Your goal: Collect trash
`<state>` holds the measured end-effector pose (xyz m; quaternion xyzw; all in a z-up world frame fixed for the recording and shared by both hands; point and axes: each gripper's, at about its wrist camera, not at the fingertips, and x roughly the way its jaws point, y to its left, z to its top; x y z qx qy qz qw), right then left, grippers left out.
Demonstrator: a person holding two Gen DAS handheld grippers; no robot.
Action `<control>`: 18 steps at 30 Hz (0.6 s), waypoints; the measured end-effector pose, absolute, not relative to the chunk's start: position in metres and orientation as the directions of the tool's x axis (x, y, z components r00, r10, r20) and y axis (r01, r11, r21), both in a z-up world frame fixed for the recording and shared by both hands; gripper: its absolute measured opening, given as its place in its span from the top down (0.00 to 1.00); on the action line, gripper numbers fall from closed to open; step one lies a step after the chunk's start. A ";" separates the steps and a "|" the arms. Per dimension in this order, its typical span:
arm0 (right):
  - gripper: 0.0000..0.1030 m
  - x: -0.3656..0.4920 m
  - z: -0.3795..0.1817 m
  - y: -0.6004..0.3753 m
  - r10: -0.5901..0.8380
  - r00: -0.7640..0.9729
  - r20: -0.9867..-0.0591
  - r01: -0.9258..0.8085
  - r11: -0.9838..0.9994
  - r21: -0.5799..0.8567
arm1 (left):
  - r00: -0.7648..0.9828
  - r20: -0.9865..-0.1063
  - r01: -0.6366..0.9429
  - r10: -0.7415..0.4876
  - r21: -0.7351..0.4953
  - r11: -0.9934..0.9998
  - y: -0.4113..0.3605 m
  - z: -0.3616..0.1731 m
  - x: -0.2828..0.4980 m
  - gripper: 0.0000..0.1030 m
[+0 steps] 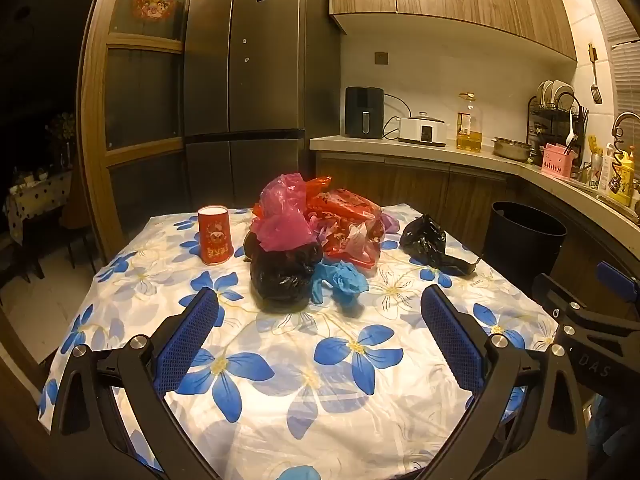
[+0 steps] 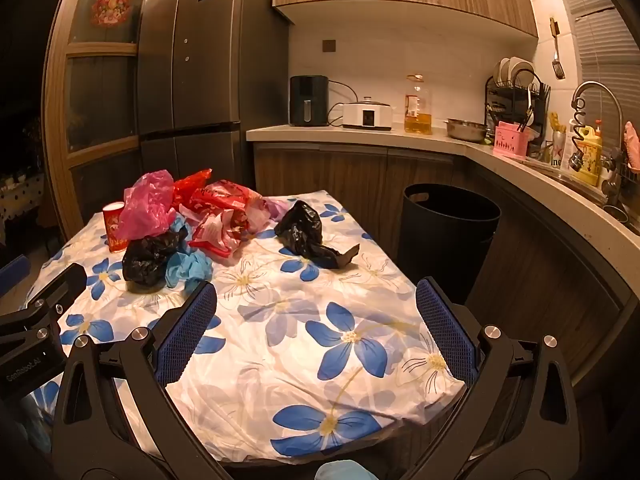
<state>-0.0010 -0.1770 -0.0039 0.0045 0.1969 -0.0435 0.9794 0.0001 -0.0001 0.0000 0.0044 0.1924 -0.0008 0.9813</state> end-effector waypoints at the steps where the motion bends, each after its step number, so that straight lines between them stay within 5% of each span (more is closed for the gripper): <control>1: 0.05 -0.001 -0.004 -0.177 -0.083 0.918 -0.387 0.087 0.996 -0.008 | 0.926 -0.376 0.003 0.000 0.006 1.000 0.000 0.000 0.000 0.05; 18: 0.05 -0.002 -0.003 -0.178 -0.087 0.917 -0.389 0.091 0.996 -0.007 | 0.927 -0.376 0.006 -0.005 0.001 1.000 0.000 0.000 0.000 0.05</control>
